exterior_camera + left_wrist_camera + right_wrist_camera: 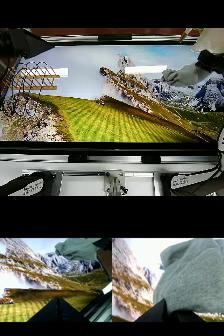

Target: Fold the shirts.

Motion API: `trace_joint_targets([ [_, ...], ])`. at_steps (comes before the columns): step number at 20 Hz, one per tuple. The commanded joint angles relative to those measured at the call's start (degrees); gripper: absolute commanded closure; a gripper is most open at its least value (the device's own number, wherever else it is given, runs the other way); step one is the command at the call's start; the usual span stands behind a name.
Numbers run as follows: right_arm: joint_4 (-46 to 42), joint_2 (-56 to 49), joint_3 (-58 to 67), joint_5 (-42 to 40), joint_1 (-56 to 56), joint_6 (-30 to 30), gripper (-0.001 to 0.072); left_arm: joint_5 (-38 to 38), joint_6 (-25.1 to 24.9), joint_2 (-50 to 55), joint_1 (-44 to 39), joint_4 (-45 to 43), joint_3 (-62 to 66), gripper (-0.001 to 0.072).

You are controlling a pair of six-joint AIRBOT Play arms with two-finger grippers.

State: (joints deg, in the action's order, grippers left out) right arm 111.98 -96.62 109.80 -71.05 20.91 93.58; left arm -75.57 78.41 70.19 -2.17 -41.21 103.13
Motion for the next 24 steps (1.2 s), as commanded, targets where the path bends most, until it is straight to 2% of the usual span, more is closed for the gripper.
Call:
trace_joint_targets([
  [1, -4.37, 0.31, 0.0, -17.14, 0.81, -1.33, 0.0642, 0.07, -0.85, 0.04, -1.44, 0.0, -2.51, 0.0675],
  [3, -4.59, 0.31, -0.33, -22.12, 0.81, -3.1, 0.0642, 0.07, -0.85, 0.04, -1.44, 0.0, -2.84, 0.0675],
  [6, -4.61, 0.31, -2.91, -25.11, 0.76, -4.79, 0.0642, 0.07, -0.87, 0.0, -1.42, 0.02, -2.82, 0.0675],
  [13, -4.81, 0.31, -19.06, -23.67, 0.76, -11.06, 0.0641, 0.04, -1.9, 0.0, -1.42, 0.02, -2.82, 0.0675],
  [14, -5.05, 0.31, -20.37, -22.56, 0.76, -11.82, 0.0604, 0.04, -1.9, 0.0, -1.42, 0.02, -2.82, 0.0674],
  [15, -5.6, 0.31, -20.96, -21.59, 0.76, -12.09, 0.04, 0.04, -1.92, 0.0, -1.42, 0.02, -2.82, 0.0675],
  [16, -6.12, 0.39, -20.94, -21.31, 0.76, -11.74, 0.0251, 0.07, -1.92, 0.0, -1.42, 0.02, -2.82, 0.0675],
  [20, -8.35, 3.17, -18.6, -22.36, 0.83, -10.67, 0.0251, 0.09, -2.38, 0.02, -1.42, 0.02, -2.82, 0.0675],
  [24, -17.77, 5.99, -4.2, -19.93, 0.81, -11.06, 0.0252, 0.35, -2.82, 0.13, -1.42, 0.0, -2.82, 0.0675],
])
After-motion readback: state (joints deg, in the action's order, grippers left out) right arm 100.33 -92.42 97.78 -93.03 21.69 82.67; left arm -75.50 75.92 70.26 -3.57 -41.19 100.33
